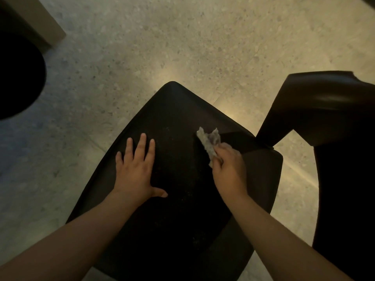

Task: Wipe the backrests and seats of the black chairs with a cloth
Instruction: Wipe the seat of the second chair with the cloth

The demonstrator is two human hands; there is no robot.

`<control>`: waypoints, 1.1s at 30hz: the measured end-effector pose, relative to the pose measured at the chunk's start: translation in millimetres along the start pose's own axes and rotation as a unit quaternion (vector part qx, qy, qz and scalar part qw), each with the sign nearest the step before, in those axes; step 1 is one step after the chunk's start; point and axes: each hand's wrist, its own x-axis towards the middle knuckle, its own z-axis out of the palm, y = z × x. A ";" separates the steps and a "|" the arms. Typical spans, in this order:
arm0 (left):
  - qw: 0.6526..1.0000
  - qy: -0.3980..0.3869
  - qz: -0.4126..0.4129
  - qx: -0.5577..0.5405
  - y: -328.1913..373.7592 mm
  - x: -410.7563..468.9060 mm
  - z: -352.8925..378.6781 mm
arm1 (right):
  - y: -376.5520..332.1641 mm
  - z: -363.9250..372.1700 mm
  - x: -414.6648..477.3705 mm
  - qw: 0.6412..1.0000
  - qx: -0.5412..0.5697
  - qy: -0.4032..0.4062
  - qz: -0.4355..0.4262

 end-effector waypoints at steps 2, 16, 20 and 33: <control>1.000 0.003 -0.005 -0.007 1.9 1.2 2.4 | 1.0 -10.6 4.8 1.000 0.020 0.005 0.003; 1.000 -0.012 -0.015 -0.001 2.6 4.6 4.4 | 6.8 -1.7 40.9 0.999 -0.014 0.015 -0.028; 1.000 -0.015 -0.015 -0.001 3.5 4.3 3.6 | -2.9 -20.2 25.4 0.997 0.008 -0.052 -0.054; 1.000 -0.012 -0.013 0.006 2.0 4.6 6.1 | -23.1 10.2 38.4 0.997 -0.002 -0.029 -0.069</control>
